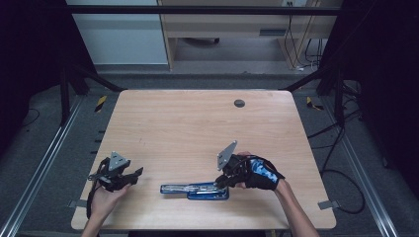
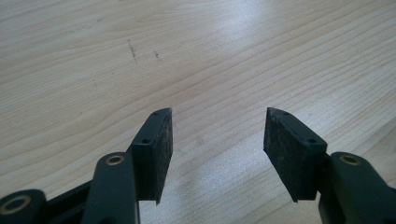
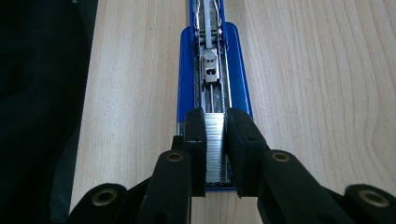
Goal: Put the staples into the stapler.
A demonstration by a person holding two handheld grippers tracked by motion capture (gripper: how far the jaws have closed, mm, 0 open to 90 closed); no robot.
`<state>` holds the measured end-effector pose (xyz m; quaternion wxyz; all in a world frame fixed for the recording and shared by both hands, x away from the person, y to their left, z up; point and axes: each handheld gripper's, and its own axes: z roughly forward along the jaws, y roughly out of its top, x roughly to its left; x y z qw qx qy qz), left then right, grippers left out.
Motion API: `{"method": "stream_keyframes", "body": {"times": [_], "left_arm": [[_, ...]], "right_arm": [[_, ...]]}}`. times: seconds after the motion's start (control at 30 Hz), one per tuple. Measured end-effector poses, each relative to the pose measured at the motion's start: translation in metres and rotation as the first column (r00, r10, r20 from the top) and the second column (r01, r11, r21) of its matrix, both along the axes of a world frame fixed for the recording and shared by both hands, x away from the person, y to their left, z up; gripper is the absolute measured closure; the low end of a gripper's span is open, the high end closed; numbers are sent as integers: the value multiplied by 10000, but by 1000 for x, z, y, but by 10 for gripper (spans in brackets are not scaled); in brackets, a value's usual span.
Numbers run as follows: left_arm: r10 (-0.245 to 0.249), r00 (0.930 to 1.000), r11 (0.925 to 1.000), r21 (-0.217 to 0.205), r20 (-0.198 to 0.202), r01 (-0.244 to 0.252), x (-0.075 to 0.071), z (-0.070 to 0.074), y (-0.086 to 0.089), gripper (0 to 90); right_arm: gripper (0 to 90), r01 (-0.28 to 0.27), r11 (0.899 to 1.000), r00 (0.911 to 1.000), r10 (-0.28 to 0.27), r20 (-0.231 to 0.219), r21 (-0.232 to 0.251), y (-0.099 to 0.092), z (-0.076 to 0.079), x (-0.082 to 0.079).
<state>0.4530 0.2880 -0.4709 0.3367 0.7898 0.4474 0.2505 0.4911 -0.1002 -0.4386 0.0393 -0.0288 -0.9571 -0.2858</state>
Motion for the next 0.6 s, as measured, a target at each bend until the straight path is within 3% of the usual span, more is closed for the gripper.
{"method": "stream_keyframes", "body": {"times": [0.6], "left_arm": [[19,10000,10000,31,-45,-19,1,-1,-1,425]], "right_arm": [[786,-205,9997,9998,204,-18,-111,3,-4,2]]}}
